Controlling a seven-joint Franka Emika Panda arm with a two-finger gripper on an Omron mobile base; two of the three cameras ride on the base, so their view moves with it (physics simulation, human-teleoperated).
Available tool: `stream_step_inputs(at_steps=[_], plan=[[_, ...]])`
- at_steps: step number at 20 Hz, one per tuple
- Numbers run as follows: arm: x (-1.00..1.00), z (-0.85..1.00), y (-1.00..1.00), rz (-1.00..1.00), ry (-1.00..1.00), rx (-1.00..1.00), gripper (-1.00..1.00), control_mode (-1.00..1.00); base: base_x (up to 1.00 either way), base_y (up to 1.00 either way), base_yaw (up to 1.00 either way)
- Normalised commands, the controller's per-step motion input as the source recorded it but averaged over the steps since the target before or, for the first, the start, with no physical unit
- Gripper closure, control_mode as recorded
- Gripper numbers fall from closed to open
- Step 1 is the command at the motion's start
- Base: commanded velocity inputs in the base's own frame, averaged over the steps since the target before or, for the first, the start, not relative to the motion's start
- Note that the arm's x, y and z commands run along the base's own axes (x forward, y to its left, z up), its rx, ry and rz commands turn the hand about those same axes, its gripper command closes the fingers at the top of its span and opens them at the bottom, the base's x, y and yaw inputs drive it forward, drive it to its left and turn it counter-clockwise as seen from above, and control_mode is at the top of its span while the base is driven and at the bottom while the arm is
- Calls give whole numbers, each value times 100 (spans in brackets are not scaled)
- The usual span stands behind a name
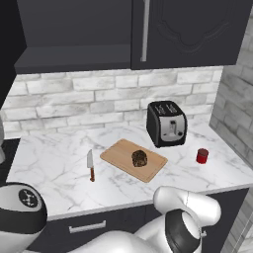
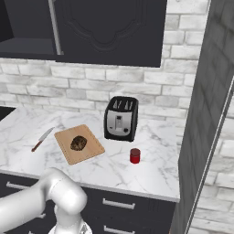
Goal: Pick the bread, place it on the cutting board, pick the jam, place it on the counter, and close the cabinet.
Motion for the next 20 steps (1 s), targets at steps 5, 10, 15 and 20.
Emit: stream_step_inputs(at_steps=[5,10,15,20], plan=[[-32,0,18,-4,0,0,-100,-100,0,0,0],[-11,0,23,-5,0,0,-100,-100,0,0,0],[0,0,32,-9,0,0,-100,-100,0,0,0],[2,0,25,-16,0,0,-100,-100,0,0,0]])
